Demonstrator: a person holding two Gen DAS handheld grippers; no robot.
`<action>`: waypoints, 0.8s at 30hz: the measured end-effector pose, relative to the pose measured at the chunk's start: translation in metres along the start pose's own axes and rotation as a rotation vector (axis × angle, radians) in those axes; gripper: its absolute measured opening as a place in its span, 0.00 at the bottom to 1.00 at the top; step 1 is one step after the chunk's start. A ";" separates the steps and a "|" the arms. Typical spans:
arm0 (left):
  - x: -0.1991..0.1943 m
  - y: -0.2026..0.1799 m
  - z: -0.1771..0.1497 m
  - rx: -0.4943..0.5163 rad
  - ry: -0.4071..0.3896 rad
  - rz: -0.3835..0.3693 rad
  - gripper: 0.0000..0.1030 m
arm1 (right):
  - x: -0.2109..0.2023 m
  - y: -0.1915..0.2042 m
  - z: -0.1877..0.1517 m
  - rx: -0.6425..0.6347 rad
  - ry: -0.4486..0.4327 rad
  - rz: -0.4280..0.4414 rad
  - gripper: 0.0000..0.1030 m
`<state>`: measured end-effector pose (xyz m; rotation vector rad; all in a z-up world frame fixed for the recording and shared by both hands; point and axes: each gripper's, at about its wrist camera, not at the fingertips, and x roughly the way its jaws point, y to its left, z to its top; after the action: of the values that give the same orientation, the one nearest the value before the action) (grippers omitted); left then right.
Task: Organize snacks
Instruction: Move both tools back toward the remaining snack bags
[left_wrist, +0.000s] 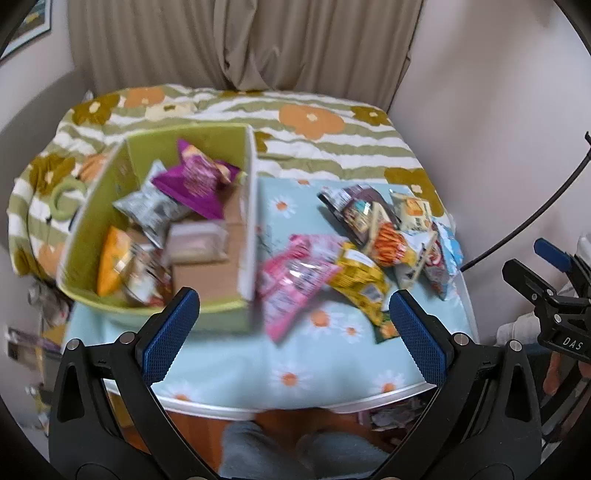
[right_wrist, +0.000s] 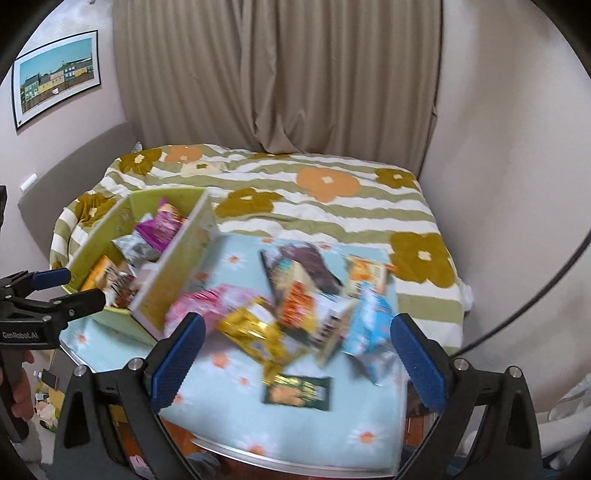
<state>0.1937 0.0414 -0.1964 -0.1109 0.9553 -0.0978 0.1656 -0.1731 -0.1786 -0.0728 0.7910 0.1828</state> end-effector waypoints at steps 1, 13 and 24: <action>0.003 -0.007 -0.003 -0.008 0.002 0.004 0.99 | 0.000 -0.010 -0.004 0.005 0.002 0.001 0.97; 0.075 -0.057 -0.032 -0.141 0.093 -0.027 0.99 | 0.047 -0.078 -0.042 0.021 0.088 -0.008 0.97; 0.178 -0.072 -0.041 -0.218 0.158 -0.064 0.99 | 0.109 -0.085 -0.073 -0.052 0.084 -0.051 0.97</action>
<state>0.2593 -0.0554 -0.3537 -0.3395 1.1190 -0.0620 0.2058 -0.2517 -0.3077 -0.1509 0.8673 0.1525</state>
